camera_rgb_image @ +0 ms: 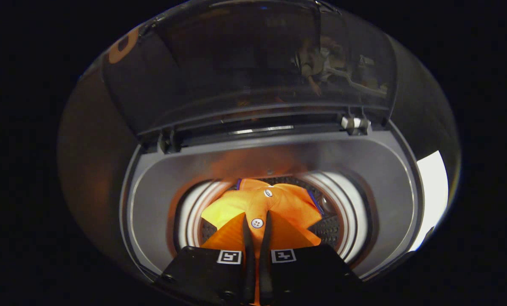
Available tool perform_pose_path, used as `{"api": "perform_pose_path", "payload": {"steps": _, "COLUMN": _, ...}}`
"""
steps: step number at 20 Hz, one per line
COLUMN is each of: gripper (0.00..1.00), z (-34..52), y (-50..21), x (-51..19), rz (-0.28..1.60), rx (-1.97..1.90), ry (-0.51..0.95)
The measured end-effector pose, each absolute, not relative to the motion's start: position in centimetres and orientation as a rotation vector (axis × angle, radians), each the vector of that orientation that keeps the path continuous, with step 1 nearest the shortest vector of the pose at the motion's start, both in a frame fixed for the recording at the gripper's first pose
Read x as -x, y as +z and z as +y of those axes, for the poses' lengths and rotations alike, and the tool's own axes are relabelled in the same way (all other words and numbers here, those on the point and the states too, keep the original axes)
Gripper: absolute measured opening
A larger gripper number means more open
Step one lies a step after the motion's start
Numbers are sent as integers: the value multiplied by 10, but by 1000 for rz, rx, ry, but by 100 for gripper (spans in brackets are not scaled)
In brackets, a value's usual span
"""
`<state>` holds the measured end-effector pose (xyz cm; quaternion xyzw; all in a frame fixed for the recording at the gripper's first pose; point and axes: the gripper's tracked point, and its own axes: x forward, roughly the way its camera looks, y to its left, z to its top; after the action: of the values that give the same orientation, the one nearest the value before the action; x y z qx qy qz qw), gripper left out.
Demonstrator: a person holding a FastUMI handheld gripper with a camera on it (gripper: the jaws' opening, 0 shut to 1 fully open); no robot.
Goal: Put the clothes into the washing machine and then close the washing machine lid.
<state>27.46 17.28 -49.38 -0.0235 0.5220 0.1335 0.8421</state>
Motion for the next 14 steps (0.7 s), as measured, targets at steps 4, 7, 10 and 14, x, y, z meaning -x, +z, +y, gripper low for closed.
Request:
{"api": "perform_pose_path", "payload": {"steps": 4, "gripper": 12, "z": 167, "y": -511, "x": -269, "rz": 1193, "rx": 49, "ry": 255}}
{"api": "perform_pose_path", "payload": {"steps": 7, "gripper": 13, "z": 167, "y": -511, "x": -271, "rz": 1200, "rx": 61, "ry": 259}}
{"api": "perform_pose_path", "payload": {"steps": 10, "gripper": 59, "z": 159, "y": -509, "x": -272, "rz": 1207, "rx": 95, "ry": 254}}
{"api": "perform_pose_path", "payload": {"steps": 14, "gripper": 99, "z": 156, "y": -507, "x": -271, "rz": 1210, "rx": 108, "ry": 246}}
